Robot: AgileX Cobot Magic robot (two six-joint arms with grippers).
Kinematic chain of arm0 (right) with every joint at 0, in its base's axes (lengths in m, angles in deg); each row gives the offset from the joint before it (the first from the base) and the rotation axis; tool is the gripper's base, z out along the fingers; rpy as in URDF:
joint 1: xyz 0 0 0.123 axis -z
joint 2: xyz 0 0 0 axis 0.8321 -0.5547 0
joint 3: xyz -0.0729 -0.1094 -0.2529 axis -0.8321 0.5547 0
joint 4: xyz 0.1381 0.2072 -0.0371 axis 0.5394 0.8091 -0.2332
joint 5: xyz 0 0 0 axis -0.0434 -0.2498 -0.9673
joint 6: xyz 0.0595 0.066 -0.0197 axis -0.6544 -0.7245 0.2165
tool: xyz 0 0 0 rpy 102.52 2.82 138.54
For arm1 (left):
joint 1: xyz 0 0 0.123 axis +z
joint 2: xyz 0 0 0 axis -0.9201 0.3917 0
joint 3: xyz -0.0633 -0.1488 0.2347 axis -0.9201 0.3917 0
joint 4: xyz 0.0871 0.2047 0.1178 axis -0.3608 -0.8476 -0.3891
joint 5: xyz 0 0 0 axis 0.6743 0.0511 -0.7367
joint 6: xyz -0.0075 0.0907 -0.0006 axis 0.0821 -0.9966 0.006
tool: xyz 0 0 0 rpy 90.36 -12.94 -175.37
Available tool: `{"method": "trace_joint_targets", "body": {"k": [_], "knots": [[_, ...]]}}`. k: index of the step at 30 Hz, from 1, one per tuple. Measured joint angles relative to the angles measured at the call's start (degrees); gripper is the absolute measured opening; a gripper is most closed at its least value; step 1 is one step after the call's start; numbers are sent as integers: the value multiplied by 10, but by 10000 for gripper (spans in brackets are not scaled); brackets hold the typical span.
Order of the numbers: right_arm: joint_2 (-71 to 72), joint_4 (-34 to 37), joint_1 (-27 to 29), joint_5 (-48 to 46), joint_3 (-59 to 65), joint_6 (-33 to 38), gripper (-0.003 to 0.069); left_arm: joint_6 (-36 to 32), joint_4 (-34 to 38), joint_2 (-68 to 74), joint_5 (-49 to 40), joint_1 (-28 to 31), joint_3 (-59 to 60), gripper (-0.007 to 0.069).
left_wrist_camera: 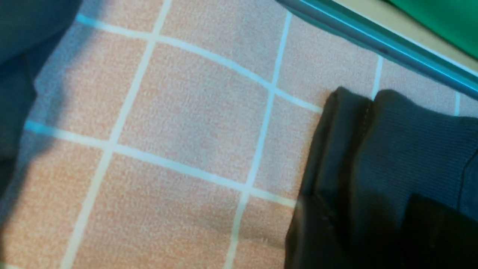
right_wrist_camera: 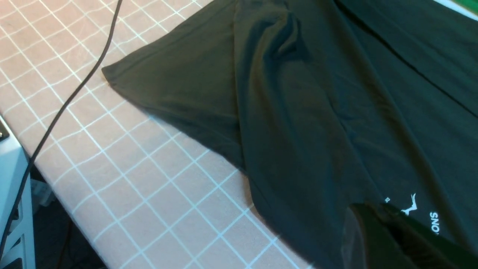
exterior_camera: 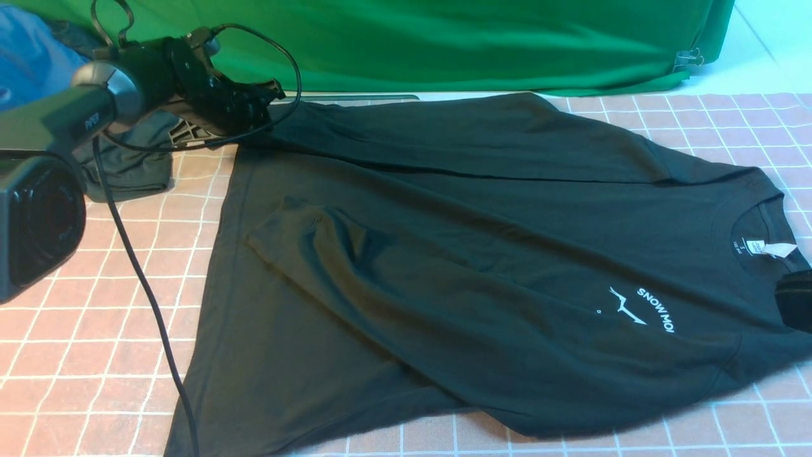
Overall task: Fold a long-sleeved shirt over a pink coffee tablecloth.
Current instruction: 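Grab the top left corner of the dark shirt with the left gripper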
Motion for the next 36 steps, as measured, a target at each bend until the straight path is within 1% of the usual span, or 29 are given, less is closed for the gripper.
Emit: {"method": "trace_joint_targets", "body": {"k": [2,3,4,5,6,8,15,19,21,24,26,27,28,29,31,34,36], "knots": [[0,0,0,1,0,0,36,-20,-6,0,-2,-3,0,186],[0,0,0,1,0,0,36,-22,-7,0,-2,-3,0,176],[0,0,0,1,0,0,36,-31,-9,-1,-4,-4,0,113],[0,0,0,1,0,0,36,-36,-12,-4,-6,-6,0,68],[0,0,0,1,0,0,36,-38,-15,-7,-8,-6,0,55],[0,0,0,1,0,0,36,-43,-17,-15,-13,-6,0,47],[0,0,0,1,0,0,36,-66,-27,-41,-16,-9,0,48],[0,0,0,0,0,0,36,-71,-35,-40,-33,-9,0,53],[0,2,0,-1,0,0,36,-73,-41,-36,-42,-9,0,68],[0,2,0,-1,0,0,36,-74,-60,-30,-48,-9,0,136],[0,3,0,-1,0,0,36,-74,-77,-29,-50,-9,0,225],[0,3,0,-1,0,0,36,-74,-78,-29,-50,-9,0,233],[0,4,0,-1,0,0,36,-74,-82,-29,-49,-9,0,295],[0,4,0,-1,0,-1,36,-74,-82,-29,-48,-9,0,332],[0,4,0,-1,0,-1,36,-74,-81,-29,-50,-9,0,383],[0,5,0,-1,0,-1,36,-74,-68,-29,-50,-9,0,438],[0,5,0,-1,0,-1,36,-74,-55,-29,-50,-9,0,450]]}}
